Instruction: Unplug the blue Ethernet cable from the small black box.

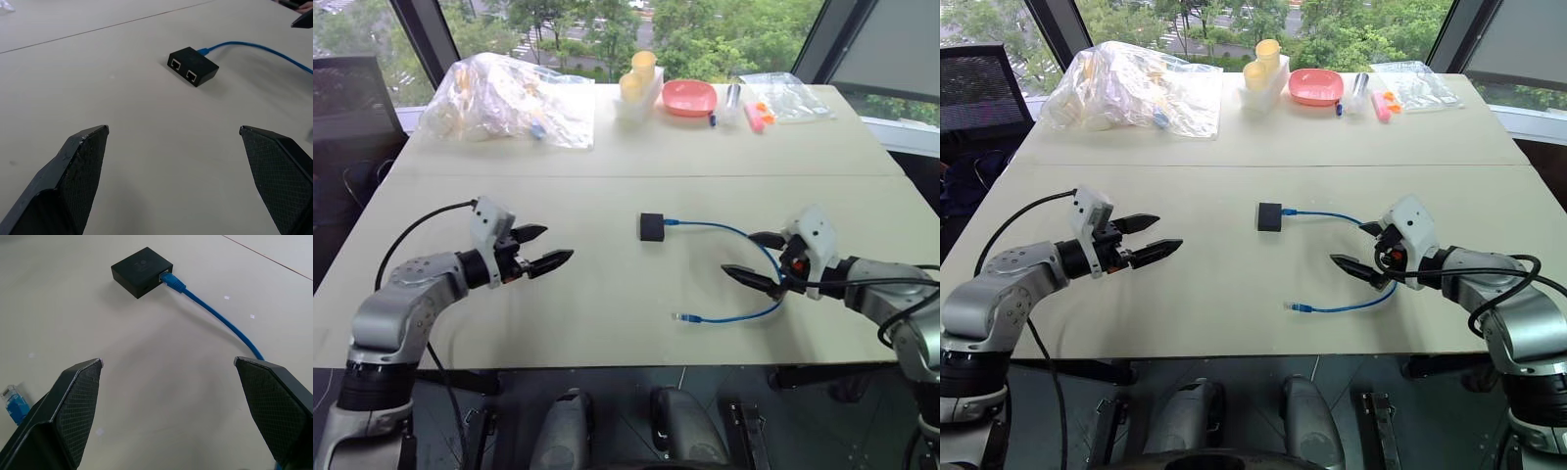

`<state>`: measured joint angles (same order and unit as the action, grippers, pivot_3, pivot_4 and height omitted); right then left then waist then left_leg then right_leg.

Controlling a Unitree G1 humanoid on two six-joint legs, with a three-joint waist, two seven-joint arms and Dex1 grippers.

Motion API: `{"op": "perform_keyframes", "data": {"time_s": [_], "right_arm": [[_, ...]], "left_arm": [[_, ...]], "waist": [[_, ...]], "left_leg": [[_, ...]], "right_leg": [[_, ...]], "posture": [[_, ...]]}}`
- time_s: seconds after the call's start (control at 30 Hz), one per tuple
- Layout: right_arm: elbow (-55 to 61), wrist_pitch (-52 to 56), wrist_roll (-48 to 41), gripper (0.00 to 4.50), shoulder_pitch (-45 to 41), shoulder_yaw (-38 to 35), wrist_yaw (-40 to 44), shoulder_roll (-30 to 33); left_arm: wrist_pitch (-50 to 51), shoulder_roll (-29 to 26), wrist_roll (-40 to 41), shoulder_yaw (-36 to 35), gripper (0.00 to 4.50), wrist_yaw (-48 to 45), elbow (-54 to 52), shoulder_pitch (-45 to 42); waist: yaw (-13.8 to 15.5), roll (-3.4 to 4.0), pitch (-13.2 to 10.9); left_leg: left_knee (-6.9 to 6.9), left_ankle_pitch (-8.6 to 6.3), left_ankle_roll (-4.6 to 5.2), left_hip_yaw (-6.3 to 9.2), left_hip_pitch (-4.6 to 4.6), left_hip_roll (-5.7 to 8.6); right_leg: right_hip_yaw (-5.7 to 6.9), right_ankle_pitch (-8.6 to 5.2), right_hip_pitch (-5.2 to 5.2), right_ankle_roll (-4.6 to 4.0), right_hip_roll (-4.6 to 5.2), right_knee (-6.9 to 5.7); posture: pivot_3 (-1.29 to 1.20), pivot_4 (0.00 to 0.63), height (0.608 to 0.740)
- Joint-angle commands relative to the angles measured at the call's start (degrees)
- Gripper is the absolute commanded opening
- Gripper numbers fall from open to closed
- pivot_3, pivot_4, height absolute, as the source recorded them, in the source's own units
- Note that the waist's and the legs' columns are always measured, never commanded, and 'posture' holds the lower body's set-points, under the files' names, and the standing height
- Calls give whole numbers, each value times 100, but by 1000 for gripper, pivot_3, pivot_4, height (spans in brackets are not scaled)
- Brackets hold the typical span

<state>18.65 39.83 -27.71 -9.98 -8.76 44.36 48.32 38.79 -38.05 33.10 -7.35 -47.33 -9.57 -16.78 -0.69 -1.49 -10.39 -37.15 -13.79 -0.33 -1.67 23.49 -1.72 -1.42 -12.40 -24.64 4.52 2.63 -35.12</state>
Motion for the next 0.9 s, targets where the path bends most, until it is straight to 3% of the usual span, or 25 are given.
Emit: {"op": "perform_keyframes", "data": {"time_s": [0.03,0.73,0.9], "right_arm": [[4,-199,70,4500,-172,-113,-33,-28],[-469,-537,474,4500,-648,233,-59,-375],[-1053,-879,911,4500,-1123,759,24,-532]], "left_arm": [[-313,-1,-125,89,4480,-191,171,-239],[-583,59,-453,384,4480,-589,784,-796],[-694,-6,-588,558,4480,-952,1123,-1117]], "waist": [[-2,0,0],[-1,-1,-1],[-19,-1,0]], "left_leg": [[0,0,0,0,0,0],[2,0,1,-12,1,0],[-2,0,1,-13,0,3]], "right_leg": [[0,0,0,0,0,0],[0,0,-1,1,-4,-3],[0,1,-1,1,-7,-6]], "posture": [[0,150,740],[0,150,740],[0,150,740]]}}
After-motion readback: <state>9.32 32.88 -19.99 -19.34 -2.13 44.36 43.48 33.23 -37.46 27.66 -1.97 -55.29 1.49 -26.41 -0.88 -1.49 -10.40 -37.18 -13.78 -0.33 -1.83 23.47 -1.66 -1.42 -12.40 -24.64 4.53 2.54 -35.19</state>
